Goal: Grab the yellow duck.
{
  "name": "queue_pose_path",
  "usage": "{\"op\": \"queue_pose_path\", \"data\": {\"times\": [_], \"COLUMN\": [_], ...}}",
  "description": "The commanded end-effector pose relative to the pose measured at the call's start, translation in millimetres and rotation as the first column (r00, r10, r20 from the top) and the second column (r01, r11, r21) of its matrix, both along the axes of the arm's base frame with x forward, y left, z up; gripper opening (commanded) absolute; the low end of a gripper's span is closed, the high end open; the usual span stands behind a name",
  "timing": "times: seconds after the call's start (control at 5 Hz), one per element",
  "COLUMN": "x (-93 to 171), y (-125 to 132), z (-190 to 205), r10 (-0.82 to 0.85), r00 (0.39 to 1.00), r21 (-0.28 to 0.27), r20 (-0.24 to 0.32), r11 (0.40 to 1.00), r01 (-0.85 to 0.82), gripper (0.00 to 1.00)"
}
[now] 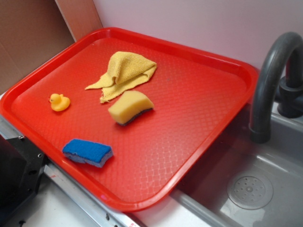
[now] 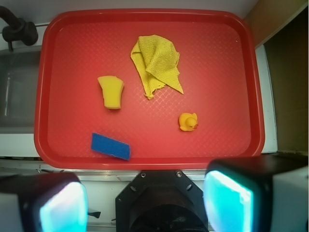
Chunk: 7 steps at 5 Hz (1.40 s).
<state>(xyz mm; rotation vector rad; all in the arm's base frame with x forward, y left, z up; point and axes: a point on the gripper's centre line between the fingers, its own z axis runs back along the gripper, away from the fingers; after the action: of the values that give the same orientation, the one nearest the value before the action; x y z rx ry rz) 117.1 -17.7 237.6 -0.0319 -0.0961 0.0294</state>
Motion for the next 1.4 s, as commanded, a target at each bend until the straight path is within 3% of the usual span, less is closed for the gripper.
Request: {"op": "queue_pose_path", "data": {"times": [0.0, 0.2, 0.4, 0.6, 1.2], "x": [0, 1, 8, 15, 42], "y": [0, 22, 39, 49, 68], "z": [0, -6, -16, -31, -95], "r10": [0.000, 0.247, 0.482, 0.569, 0.595], "r00": [1.000, 0.965, 0.873, 0.819, 0.804], "r21": [0.000, -0.126, -0.176, -0.158, 0.015], "r20": [0.000, 0.084, 0.074, 0.067, 0.006], "r11": [1.000, 0.964, 0.868, 0.817, 0.804], "r01": [0.000, -0.235, -0.464, -0.555, -0.595], "gripper": [1.00, 1.00, 1.00, 1.00, 1.00]}}
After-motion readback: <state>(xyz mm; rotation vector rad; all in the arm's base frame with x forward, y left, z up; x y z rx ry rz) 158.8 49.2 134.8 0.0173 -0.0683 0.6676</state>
